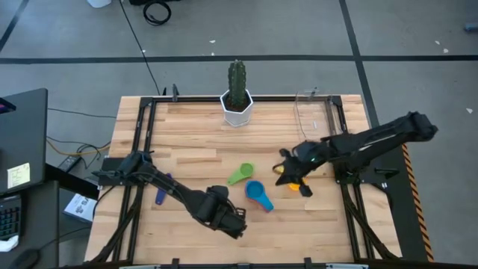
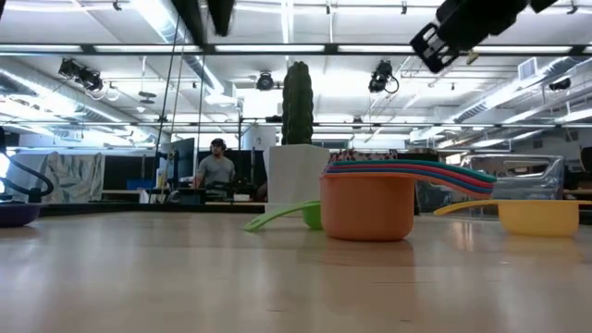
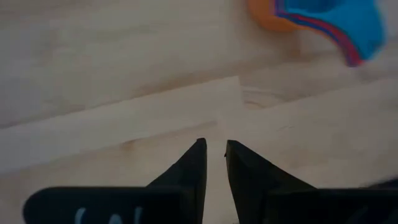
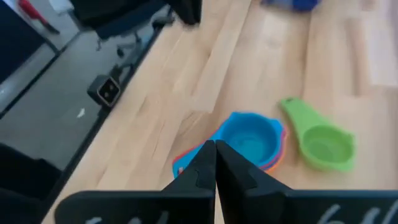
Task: Nest measuring cups in basket
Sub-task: Stack the yellow measuring cup on top of the light blue measuring cups
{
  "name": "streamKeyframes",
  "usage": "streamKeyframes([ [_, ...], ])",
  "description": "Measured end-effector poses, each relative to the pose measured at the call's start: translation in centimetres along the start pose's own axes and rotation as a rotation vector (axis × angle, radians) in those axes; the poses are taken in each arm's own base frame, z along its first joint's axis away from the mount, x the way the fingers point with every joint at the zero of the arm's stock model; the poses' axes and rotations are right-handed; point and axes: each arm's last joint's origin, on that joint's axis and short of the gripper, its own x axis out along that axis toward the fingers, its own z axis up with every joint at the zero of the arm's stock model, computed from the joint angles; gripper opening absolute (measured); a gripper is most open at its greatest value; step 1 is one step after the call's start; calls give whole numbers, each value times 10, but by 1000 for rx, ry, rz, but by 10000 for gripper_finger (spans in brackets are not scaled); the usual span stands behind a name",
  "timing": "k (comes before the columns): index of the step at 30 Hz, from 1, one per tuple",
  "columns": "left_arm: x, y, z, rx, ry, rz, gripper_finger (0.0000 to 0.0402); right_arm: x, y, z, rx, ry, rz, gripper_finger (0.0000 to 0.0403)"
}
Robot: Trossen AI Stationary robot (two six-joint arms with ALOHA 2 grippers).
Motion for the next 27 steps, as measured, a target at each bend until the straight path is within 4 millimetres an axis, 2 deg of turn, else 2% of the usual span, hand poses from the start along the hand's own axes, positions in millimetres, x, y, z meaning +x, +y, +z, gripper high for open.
streamKeyframes([
  [5, 1, -8, 1, 97, 18, -73, 66, -30, 1, -2, -30, -17, -47, 20],
  [12, 1, -14, 4, 213, 19, -122, 66, -52, 3, -23, -81, 146, -64, 49],
  [19, 1, -14, 3, 221, 19, -118, 66, -53, 3, -42, -12, 345, -63, 91],
  [27, 2, -12, 3, 229, 17, -106, 66, -41, 2, -54, 22, 429, -57, 97],
])
